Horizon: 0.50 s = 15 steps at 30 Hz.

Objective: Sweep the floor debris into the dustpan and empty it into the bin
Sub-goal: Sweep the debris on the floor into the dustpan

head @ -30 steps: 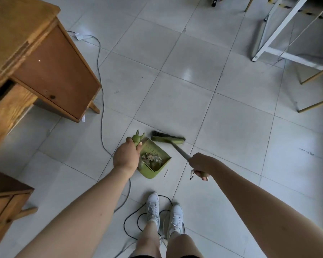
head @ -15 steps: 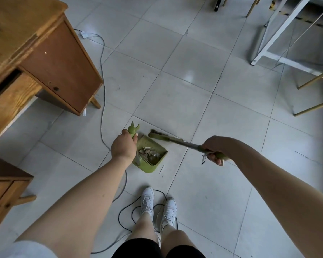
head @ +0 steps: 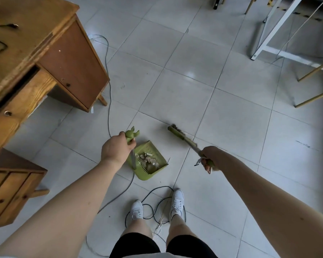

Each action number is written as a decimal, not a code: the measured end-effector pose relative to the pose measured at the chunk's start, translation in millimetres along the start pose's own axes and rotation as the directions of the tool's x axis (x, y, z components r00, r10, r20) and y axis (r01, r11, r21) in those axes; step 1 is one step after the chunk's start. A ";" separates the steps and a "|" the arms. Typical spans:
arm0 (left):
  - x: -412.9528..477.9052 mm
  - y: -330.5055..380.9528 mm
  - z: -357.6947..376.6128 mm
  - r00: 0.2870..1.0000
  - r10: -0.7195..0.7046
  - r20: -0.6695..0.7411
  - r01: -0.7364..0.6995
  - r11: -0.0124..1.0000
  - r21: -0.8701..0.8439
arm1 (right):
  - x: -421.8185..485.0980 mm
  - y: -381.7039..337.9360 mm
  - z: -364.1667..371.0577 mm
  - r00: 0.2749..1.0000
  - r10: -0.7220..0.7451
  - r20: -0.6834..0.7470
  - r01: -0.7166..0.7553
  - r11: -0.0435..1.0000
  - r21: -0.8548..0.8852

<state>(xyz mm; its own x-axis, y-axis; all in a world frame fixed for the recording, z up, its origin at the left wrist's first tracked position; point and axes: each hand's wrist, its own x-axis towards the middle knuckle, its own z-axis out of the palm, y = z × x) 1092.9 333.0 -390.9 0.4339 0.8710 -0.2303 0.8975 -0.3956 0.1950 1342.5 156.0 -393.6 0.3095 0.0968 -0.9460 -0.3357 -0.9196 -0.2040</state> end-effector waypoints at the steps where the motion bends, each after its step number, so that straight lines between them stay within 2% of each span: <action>1: -3.3 -5.0 -0.2 0.999 0.042 0.012 -0.043 0.999 0.023 | -3.3 5.5 8.9 1.000 0.001 0.014 -0.001 1.000 0.027; 5: -12.2 -19.8 7.9 0.978 0.190 0.085 -0.197 0.976 0.088 | -12.1 34.0 36.8 0.998 0.016 0.056 -0.026 0.981 0.193; 10: -24.0 -37.7 21.3 0.947 0.294 0.131 -0.311 0.941 0.132 | -16.8 70.3 57.2 0.996 0.073 0.051 -0.087 0.915 0.394; 15: -40.3 -50.0 33.4 0.954 0.282 0.099 -0.292 0.950 0.111 | -19.7 80.2 75.5 0.995 0.076 0.066 -0.097 0.894 0.437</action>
<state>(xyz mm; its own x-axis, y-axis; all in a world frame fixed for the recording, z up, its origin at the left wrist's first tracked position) 1033.2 308.0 -423.2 0.6751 0.6909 -0.2587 0.7344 -0.6625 0.1471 1242.3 109.1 -410.3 0.2238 0.0514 -0.9733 -0.7193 -0.6651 -0.2006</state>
